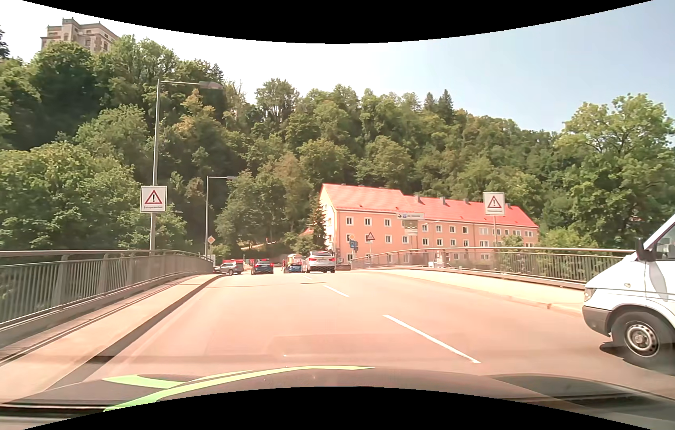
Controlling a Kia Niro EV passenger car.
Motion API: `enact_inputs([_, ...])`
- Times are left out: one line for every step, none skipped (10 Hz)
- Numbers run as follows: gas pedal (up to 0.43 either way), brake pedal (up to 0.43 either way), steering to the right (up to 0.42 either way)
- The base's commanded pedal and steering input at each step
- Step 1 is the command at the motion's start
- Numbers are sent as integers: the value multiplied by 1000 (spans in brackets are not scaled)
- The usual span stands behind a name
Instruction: Follow the waypoints while adhering to traffic rules and regulations
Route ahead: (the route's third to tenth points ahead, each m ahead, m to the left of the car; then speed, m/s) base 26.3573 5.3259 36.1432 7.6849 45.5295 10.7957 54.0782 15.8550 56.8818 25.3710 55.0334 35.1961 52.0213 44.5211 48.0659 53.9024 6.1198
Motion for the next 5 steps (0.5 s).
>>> enact_inputs([189,0,-154])
enact_inputs([189,0,-142])
enact_inputs([189,0,-131])
enact_inputs([189,0,-115])
enact_inputs([197,0,-98])
